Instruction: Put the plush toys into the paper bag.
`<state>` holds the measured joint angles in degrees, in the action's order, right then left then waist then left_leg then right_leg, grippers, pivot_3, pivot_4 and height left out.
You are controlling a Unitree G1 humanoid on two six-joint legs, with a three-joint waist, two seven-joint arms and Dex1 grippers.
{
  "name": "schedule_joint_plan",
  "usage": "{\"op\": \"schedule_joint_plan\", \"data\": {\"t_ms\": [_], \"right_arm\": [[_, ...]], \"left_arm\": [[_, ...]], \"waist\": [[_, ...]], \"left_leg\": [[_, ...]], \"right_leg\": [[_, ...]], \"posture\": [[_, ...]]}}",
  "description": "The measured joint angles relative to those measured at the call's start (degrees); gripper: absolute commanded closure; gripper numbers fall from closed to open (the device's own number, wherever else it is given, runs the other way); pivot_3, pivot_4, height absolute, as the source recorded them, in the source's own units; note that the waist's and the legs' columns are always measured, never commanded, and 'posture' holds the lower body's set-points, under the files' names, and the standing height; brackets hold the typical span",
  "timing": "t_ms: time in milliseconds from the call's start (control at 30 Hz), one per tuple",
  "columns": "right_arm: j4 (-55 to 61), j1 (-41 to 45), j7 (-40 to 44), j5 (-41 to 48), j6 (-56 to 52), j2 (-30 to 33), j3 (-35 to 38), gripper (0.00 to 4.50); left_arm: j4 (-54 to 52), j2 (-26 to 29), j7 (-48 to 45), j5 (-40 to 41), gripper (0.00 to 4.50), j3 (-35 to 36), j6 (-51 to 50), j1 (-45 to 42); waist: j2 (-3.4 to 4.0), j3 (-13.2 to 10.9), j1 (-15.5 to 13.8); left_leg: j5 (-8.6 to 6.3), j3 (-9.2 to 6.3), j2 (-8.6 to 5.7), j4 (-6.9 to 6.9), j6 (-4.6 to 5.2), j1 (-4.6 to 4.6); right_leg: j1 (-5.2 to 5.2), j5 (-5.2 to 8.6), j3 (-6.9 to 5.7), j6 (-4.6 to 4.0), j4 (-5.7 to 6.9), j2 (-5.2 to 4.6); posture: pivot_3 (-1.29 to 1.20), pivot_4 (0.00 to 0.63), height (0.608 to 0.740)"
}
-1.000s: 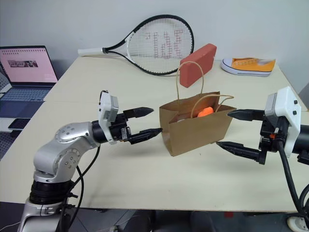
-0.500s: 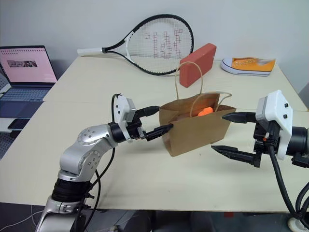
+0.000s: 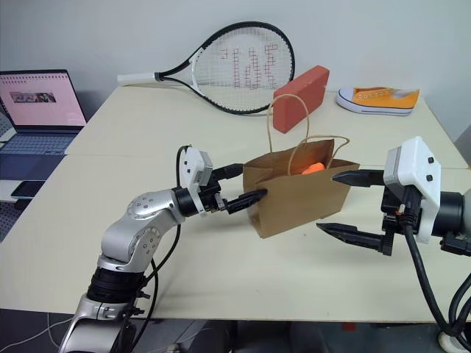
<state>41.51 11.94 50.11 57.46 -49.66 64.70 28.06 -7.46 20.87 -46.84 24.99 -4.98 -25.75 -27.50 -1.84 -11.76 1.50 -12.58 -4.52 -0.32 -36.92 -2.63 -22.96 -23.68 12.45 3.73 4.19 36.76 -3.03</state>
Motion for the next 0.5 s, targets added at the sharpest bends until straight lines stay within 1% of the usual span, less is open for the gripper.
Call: {"op": "schedule_joint_plan", "data": {"t_ms": [333,367,400,500], "right_arm": [[2.32,1.09,-2.42,3.57,0.37,-0.35,-2.33,0.0],[2.3,1.09,-2.73,3.81,0.39,-0.35,-2.35,0.0],[2.29,1.1,-2.81,4.09,0.42,-0.35,-2.35,0.0],[2.3,1.1,-3.01,4.46,0.6,-0.35,-2.4,0.0]], "left_arm": [[2.27,-2.25,0.06,-1.33,0.02,-1.63,1.39,-0.58],[2.59,-2.32,0.07,-1.45,0.4,-1.67,1.5,-0.61],[2.71,-2.4,0.07,-1.55,0.56,-1.66,1.6,-0.61],[3.18,-2.78,0.04,-1.62,1.45,-1.67,2.36,-0.64]], "waist": [[0.0,0.0,0.01],[0.0,0.0,0.01],[0.0,0.0,0.01],[0.0,0.0,0.01]], "left_leg": [[0.0,0.0,0.0,0.02,0.0,0.0],[0.0,0.0,0.0,0.02,0.0,0.0],[0.0,0.0,0.0,0.02,0.0,0.0],[0.0,0.0,0.0,0.02,0.0,0.0]], "right_leg": [[0.0,0.0,0.0,0.0,-0.01,0.0],[0.0,0.0,0.0,0.0,-0.01,0.0],[0.0,0.0,0.0,0.0,-0.01,0.0],[0.0,0.0,0.0,0.0,-0.01,0.0]], "posture": [[0.0,0.15,0.74],[0.0,0.15,0.74],[0.0,0.15,0.74],[0.0,0.15,0.74]]}}
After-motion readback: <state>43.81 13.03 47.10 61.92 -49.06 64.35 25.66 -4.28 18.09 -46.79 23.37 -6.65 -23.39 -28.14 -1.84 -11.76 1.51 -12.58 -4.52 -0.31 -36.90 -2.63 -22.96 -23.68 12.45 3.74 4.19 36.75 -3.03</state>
